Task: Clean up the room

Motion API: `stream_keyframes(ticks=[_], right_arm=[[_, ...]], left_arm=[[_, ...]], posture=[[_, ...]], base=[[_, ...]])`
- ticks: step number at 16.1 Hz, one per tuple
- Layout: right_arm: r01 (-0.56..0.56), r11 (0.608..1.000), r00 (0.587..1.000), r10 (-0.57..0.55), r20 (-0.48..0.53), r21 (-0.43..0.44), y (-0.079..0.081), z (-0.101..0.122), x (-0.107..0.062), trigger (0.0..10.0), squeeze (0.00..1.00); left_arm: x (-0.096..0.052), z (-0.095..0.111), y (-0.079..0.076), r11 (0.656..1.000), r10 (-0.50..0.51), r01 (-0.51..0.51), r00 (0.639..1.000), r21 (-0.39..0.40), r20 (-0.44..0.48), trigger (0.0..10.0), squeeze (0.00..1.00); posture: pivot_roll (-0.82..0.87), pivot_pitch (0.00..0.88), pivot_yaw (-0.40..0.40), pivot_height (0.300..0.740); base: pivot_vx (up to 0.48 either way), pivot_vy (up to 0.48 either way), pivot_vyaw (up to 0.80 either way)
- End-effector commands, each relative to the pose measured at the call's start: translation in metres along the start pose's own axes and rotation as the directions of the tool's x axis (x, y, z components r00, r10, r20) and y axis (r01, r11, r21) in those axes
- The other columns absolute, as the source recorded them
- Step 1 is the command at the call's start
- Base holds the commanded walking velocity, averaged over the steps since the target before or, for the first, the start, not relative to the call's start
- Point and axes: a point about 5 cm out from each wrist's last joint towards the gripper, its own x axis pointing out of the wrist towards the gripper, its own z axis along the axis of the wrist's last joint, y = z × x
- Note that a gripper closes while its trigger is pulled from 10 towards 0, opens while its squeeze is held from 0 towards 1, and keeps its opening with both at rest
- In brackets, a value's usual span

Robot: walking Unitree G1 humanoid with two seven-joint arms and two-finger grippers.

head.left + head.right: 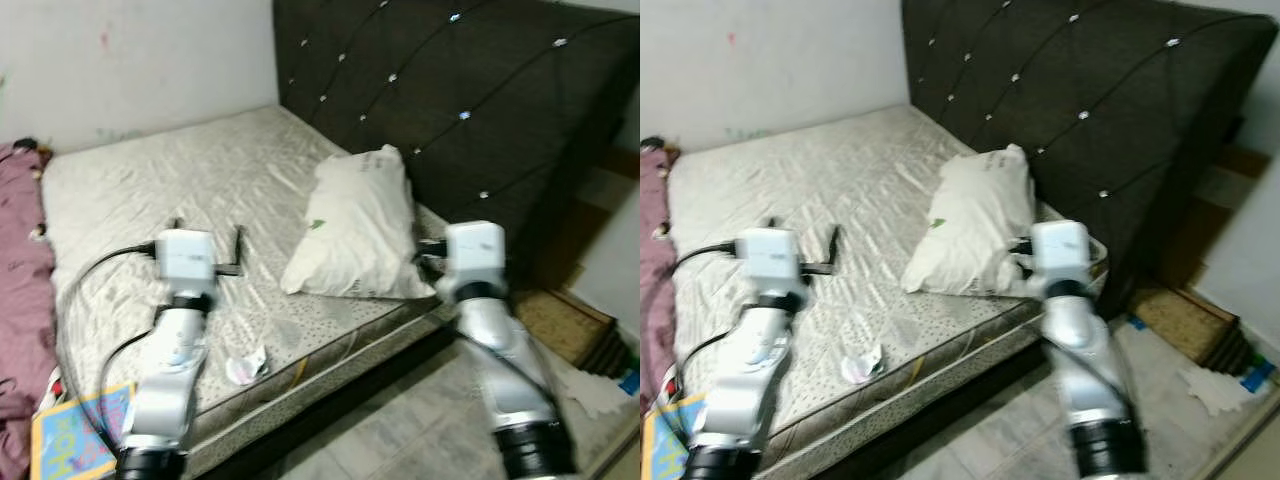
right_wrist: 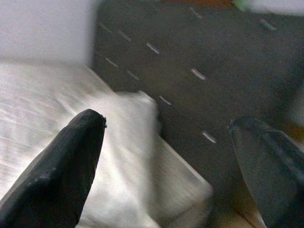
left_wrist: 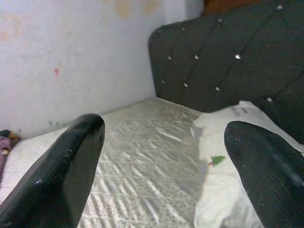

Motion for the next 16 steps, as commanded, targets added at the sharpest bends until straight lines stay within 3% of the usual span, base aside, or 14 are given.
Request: stream_keyframes(ticks=[1, 3, 5, 9, 11, 16], right_arm=[[-0.007, 1.000, 1.000, 0.007, -0.001, 0.006, 0.005, 0.005, 0.006, 10.0, 0.00], [-0.036, 0.999, 0.999, 0.037, 0.036, -0.024, 0.011, 0.014, 0.016, 10.0, 0.00], [-0.100, 0.994, 0.989, 0.095, 0.109, 0.040, 0.017, 0.018, 0.015, 10.0, 0.00], [-0.148, 0.982, 0.985, 0.135, 0.110, 0.117, 0.025, 0.011, 0.001, 10.0, 0.00], [-0.165, 0.973, 0.980, 0.144, 0.140, 0.160, 0.032, 0.012, -0.006, 10.0, 0.00], [-0.227, 0.967, 0.968, 0.210, 0.140, 0.119, 0.034, 0.001, -0.024, 10.0, 0.00]], left_arm=[[0.000, -0.007, 0.015, 0.998, 0.065, -0.064, 0.997, 0.029, -0.040, 10.0, 0.00], [0.003, -0.004, 0.025, 0.995, 0.092, -0.091, 0.995, 0.041, -0.029, 10.0, 0.00], [0.001, -0.005, 0.029, 0.992, 0.114, -0.112, 0.993, 0.054, -0.029, 10.0, 0.00], [0.004, 0.004, 0.015, 0.998, 0.051, -0.051, 0.999, 0.023, -0.007, 10.0, 0.00], [0.002, -0.002, 0.021, 0.998, 0.043, -0.042, 0.999, 0.042, -0.025, 10.0, 0.00], [-0.013, -0.023, 0.014, 0.998, 0.007, -0.002, 0.997, 0.060, -0.080, 10.0, 0.00]], posture=[[-0.02, 0.000, -0.012, 0.740], [-0.01, 0.000, -0.006, 0.740], [-0.01, 0.000, 0.006, 0.740], [-0.04, 0.000, 0.040, 0.740], [-0.06, 0.000, 0.062, 0.740], [-0.06, 0.000, 0.046, 0.740]], base=[[0.000, 0.000, 0.00], [0.000, 0.000, 0.00], [0.000, 0.000, 0.00], [0.000, 0.000, 0.00], [0.000, 0.000, 0.00], [0.000, 0.000, 0.00]])
